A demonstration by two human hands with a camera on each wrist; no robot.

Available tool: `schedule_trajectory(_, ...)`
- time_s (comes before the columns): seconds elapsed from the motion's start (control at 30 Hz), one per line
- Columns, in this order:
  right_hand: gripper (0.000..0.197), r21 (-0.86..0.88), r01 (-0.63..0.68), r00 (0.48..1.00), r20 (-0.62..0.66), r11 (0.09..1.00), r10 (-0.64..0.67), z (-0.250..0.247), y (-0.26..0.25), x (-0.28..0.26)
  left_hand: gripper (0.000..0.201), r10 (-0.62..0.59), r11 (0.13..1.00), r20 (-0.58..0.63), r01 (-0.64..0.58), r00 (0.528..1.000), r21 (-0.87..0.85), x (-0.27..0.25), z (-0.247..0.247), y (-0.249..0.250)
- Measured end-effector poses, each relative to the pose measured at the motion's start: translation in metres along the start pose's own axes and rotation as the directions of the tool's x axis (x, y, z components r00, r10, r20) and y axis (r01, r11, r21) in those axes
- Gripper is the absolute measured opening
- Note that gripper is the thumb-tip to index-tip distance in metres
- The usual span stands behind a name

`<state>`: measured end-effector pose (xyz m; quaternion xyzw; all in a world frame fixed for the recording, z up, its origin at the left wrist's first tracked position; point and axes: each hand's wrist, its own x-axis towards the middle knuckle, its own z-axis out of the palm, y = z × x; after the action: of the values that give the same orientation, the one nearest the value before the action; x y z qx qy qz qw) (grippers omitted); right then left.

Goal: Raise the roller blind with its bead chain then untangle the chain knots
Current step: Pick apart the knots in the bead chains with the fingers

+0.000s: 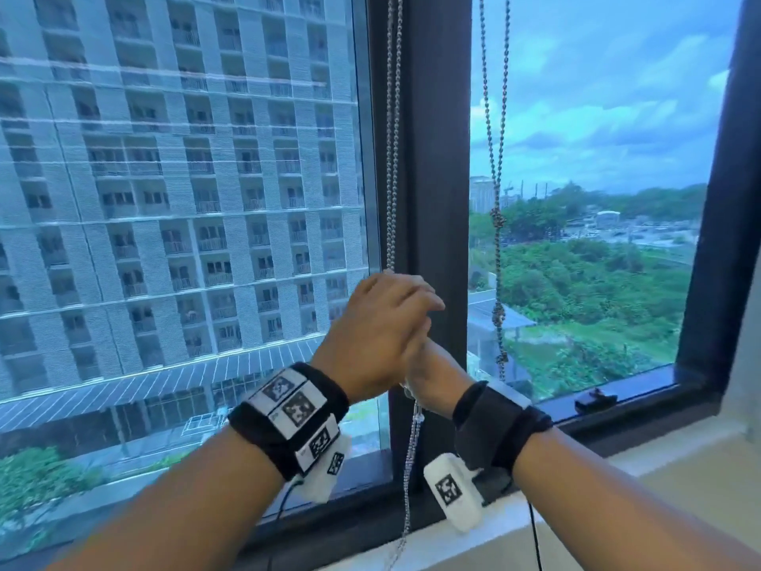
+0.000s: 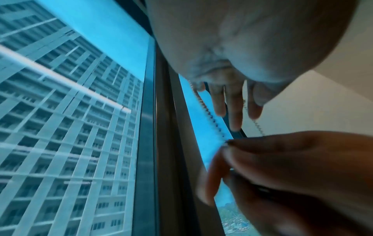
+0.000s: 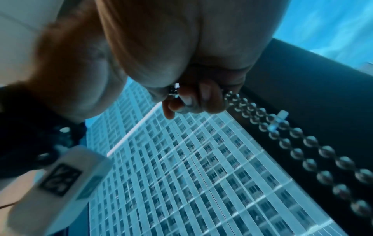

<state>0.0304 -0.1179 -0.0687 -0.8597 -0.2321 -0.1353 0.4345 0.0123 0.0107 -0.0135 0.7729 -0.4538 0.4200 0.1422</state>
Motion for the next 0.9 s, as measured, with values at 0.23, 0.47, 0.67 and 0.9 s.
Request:
schedule_trajectory(0.23,0.022,-0.128,0.132,0.985,-0.098,0.983,-0.144,-0.060,-0.022,-0.016,0.033,-0.045,0.998,0.433,0.021,0.900,0.061,0.050,-0.031,-0.044)
schedule_trajectory(0.47,0.021,0.362,0.202,0.971,-0.192,0.910,-0.139,-0.144,-0.081,0.025,0.020,0.062,0.995,-0.141,-0.072,0.988,-0.066,0.064,-0.040,-0.041)
schedule_trajectory(0.67,0.019,0.382,0.234,0.972,-0.119,0.894,-0.204,-0.167,-0.116,0.058,0.041,-0.143,0.979,-0.464,0.193,0.874,0.062,0.100,-0.068,-0.049)
schedule_trajectory(0.9,0.006,0.310,0.280,0.959,-0.130,0.908,-0.251,-0.154,-0.138,0.090,0.014,-0.679,0.672,-0.139,0.687,0.721,0.278,0.119,-0.107,-0.060)
